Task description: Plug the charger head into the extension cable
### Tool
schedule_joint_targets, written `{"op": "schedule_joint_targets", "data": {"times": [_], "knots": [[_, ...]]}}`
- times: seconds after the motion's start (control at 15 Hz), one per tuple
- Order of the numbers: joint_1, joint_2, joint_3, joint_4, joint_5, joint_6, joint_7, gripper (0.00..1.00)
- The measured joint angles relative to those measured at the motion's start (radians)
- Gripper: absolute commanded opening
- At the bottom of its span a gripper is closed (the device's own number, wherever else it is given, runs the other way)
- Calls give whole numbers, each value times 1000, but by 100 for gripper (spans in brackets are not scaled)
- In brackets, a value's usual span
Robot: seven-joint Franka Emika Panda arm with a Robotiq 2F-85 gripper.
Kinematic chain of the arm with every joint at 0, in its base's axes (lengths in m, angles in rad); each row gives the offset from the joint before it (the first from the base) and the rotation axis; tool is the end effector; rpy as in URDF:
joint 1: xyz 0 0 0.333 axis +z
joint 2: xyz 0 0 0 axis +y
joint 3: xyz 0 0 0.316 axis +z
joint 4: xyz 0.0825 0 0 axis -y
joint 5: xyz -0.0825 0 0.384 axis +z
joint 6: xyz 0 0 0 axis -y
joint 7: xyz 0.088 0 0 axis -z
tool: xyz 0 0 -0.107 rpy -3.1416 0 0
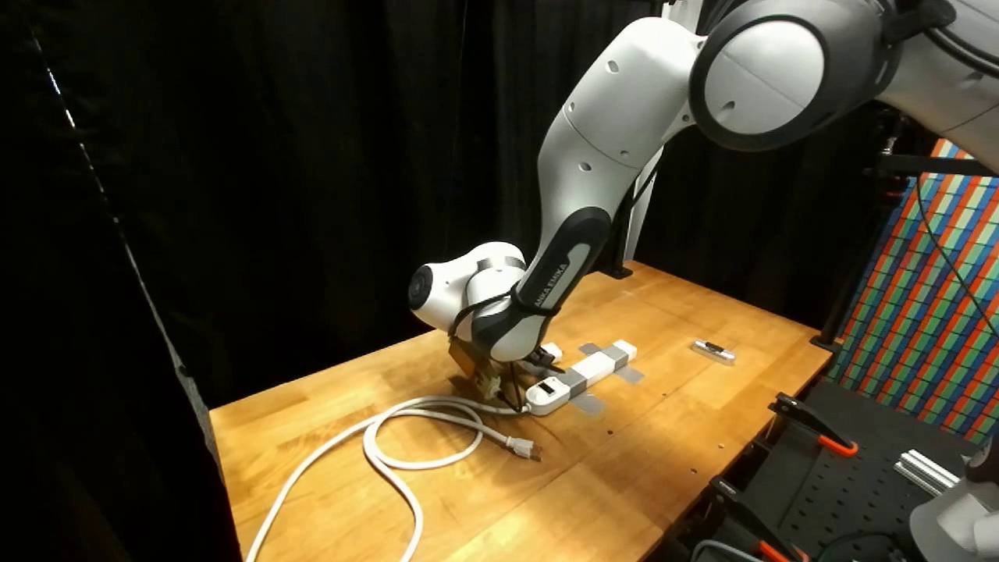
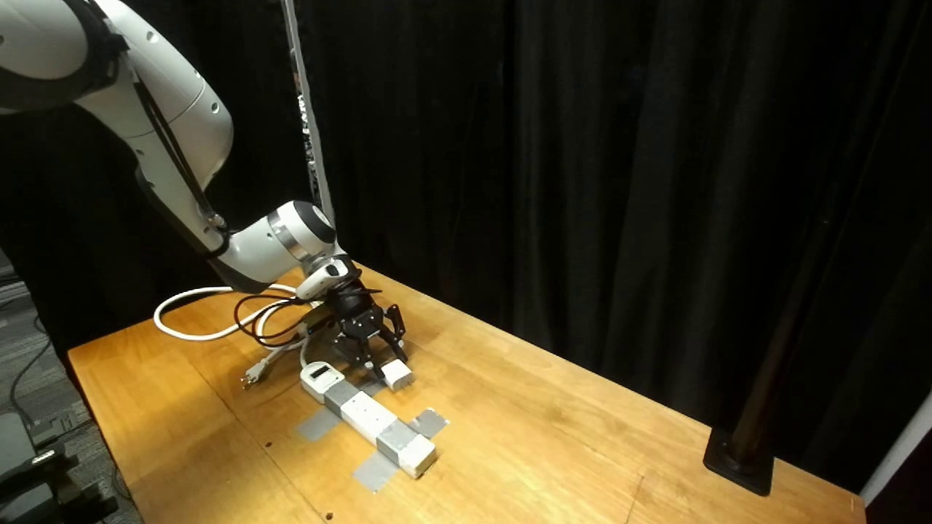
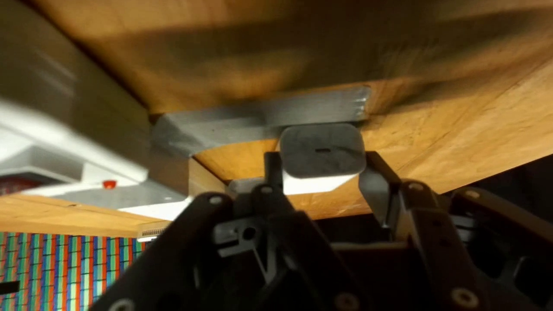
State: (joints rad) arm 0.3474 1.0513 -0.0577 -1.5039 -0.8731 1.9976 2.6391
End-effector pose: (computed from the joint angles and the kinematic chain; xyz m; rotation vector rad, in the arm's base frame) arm 0.6206 0.1391 0.0220 1.5768 -1.8291 0.8519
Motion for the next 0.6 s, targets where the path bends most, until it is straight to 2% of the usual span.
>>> {"op": "schedule_joint_targets", "data": {"times": [0.07,0.13,0.33,0.4,0.47,0.53,0.6], "knots": [[0,4,0,4,0,-7,0,74],[0,8,0,8,0,-13,0,79],[0,24,1,17,0,-22,-1,100],[0,29,1,20,0,-25,-1,100],[0,35,2,24,0,-28,-1,69],[0,39,2,29,0,-30,-1,73],[0,44,1,33,0,-33,-1,73]]}}
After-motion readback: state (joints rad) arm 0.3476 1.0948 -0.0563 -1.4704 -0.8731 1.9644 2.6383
